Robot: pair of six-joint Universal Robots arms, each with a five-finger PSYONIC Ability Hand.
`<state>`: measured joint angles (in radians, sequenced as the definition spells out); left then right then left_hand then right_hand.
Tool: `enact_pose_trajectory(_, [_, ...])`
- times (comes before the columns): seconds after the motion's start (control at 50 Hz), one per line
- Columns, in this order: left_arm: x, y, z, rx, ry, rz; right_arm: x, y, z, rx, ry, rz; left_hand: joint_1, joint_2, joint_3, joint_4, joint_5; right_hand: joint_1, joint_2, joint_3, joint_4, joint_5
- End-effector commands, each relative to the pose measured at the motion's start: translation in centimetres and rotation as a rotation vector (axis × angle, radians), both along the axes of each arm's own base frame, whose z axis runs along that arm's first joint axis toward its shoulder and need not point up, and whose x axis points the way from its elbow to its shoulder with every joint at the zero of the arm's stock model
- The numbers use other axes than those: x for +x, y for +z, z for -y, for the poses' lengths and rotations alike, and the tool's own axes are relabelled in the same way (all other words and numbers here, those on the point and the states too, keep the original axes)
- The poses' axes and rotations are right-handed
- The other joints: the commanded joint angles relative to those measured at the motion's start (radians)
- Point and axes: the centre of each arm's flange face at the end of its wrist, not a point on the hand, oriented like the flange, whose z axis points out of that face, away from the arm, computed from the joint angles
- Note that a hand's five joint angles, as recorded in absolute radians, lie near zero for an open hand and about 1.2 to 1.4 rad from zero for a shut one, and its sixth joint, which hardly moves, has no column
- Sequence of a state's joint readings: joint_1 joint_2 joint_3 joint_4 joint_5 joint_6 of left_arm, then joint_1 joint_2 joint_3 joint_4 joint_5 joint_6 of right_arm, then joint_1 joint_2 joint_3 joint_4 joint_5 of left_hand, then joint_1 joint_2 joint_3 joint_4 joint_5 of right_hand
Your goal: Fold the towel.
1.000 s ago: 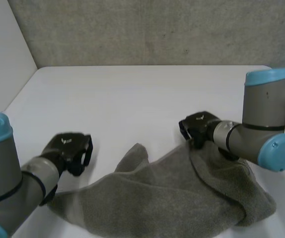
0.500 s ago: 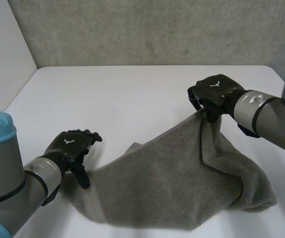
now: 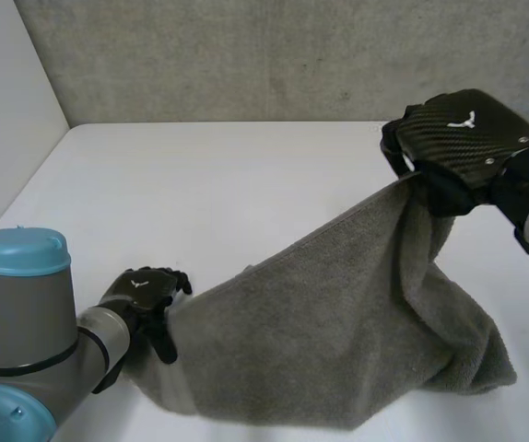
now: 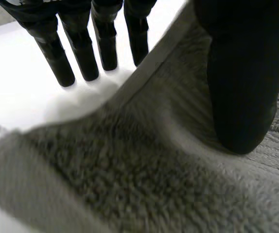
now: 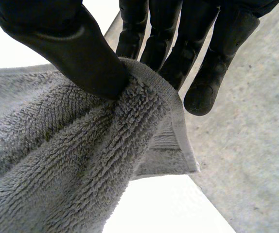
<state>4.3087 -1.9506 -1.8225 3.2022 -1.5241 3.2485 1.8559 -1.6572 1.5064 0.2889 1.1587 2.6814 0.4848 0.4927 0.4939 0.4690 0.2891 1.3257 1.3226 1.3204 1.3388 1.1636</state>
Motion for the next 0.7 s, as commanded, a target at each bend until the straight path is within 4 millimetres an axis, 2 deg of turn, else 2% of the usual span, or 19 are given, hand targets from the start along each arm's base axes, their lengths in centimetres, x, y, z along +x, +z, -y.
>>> enact_pose_trajectory(0.02, [0.0, 0.3, 0.2, -0.022, 0.005, -0.007, -0.8, 0.0, 0.8, 0.000, -0.016, 0.001, 0.686, 0.678, 0.677, 0.702, 0.707, 0.071, 0.074, 0.076, 0.057, 0.058])
enact_pose_trajectory(0.06, [0.0, 1.0, 0.9, -0.082, 0.024, -0.019, -0.8, -0.3, 0.9, 0.006, -0.014, -0.005, 0.911, 0.903, 0.902, 0.927, 0.932, 0.071, 0.074, 0.076, 0.057, 0.058])
enact_pose_trajectory(0.14, [-0.2, 2.0, 1.7, -0.165, 0.040, -0.044, -0.8, -1.7, 2.1, 0.051, -0.022, -0.021, 0.911, 0.904, 0.902, 0.927, 0.933, 0.071, 0.074, 0.076, 0.057, 0.058])
enact_pose_trajectory(0.18, [-0.4, 2.6, 2.2, -0.209, 0.040, -0.059, -0.5, -4.2, 4.0, 0.128, -0.023, -0.066, 0.911, 0.904, 0.902, 0.927, 0.933, 0.071, 0.074, 0.076, 0.057, 0.058])
enact_pose_trajectory(0.3, [-1.8, 5.3, 5.2, -0.381, 0.019, -0.091, 0.3, -5.5, 6.6, 0.092, -0.012, -0.155, 0.911, 0.904, 0.902, 0.927, 0.933, 0.071, 0.074, 0.076, 0.057, 0.058])
enact_pose_trajectory(0.34, [-2.3, 6.6, 6.3, -0.439, 0.012, -0.093, 1.1, -3.9, 9.4, -0.010, -0.028, -0.161, 0.911, 0.904, 0.902, 0.927, 0.933, 0.071, 0.074, 0.076, 0.057, 0.058])
enact_pose_trajectory(0.36, [-2.8, 7.9, 7.7, -0.504, 0.009, -0.097, 1.1, -3.9, 9.4, -0.011, -0.028, -0.161, 0.911, 0.904, 0.902, 0.927, 0.933, 0.071, 0.074, 0.076, 0.057, 0.058])
enact_pose_trajectory(0.38, [-3.4, 10.1, 9.0, -0.584, 0.013, -0.113, 1.5, -2.3, 11.1, -0.080, -0.061, -0.139, 0.911, 0.904, 0.902, 0.927, 0.933, 0.071, 0.074, 0.076, 0.057, 0.058])
enact_pose_trajectory(0.4, [-3.4, 10.1, 9.0, -0.585, 0.013, -0.113, 1.9, 0.4, 12.7, -0.193, -0.093, -0.092, 0.911, 0.904, 0.902, 0.927, 0.933, 0.071, 0.074, 0.076, 0.057, 0.058])
enact_pose_trajectory(0.42, [-3.9, 13.0, 10.3, -0.676, 0.024, -0.144, 1.9, 0.4, 12.7, -0.195, -0.094, -0.092, 0.911, 0.904, 0.902, 0.927, 0.933, 0.071, 0.074, 0.076, 0.057, 0.058])
enact_pose_trajectory(0.44, [-4.2, 15.9, 11.1, -0.761, 0.037, -0.183, 2.2, 3.8, 13.6, -0.332, -0.117, -0.021, 0.911, 0.904, 0.902, 0.927, 0.933, 0.071, 0.074, 0.076, 0.057, 0.058])
enact_pose_trajectory(0.46, [-4.2, 16.0, 11.2, -0.762, 0.037, -0.184, 2.2, 3.9, 13.6, -0.334, -0.117, -0.020, 0.911, 0.904, 0.902, 0.927, 0.933, 0.071, 0.074, 0.076, 0.057, 0.058])
enact_pose_trajectory(0.5, [-4.1, 22.0, 12.1, -0.940, 0.096, -0.275, 2.4, 9.9, 14.4, -0.591, -0.146, 0.170, 0.911, 0.904, 0.902, 0.927, 0.933, 0.071, 0.074, 0.076, 0.057, 0.058])
enact_pose_trajectory(0.52, [-4.1, 22.0, 12.1, -0.941, 0.097, -0.275, 2.4, 9.9, 14.4, -0.592, -0.146, 0.171, 0.911, 0.904, 0.902, 0.927, 0.933, 0.071, 0.074, 0.076, 0.057, 0.058])
enact_pose_trajectory(0.54, [-3.7, 24.7, 12.2, -1.025, 0.143, -0.327, 2.2, 11.7, 14.6, -0.675, -0.150, 0.265, 0.911, 0.904, 0.902, 0.927, 0.933, 0.071, 0.074, 0.076, 0.057, 0.058])
enact_pose_trajectory(0.56, [-3.7, 24.8, 12.2, -1.026, 0.144, -0.327, 1.7, 13.4, 14.5, -0.742, -0.154, 0.349, 0.911, 0.904, 0.902, 0.927, 0.933, 0.071, 0.074, 0.076, 0.057, 0.058])
enact_pose_trajectory(0.6, [-2.6, 28.7, 11.9, -1.152, 0.244, -0.423, 1.3, 14.3, 14.1, -0.768, -0.153, 0.407, 0.911, 0.904, 0.902, 0.927, 0.933, 0.071, 0.074, 0.076, 0.057, 0.058])
enact_pose_trajectory(0.68, [-1.9, 29.8, 11.6, -1.186, 0.296, -0.469, 1.1, 13.0, 13.7, -0.693, -0.147, 0.425, 0.911, 0.904, 0.902, 0.927, 0.933, 0.071, 0.074, 0.076, 0.057, 0.058])
enact_pose_trajectory(0.7, [-1.7, 29.2, 11.7, -1.167, 0.300, -0.461, 1.3, 11.5, 13.8, -0.638, -0.148, 0.403, 0.911, 0.904, 0.902, 0.927, 0.933, 0.071, 0.074, 0.076, 0.057, 0.058])
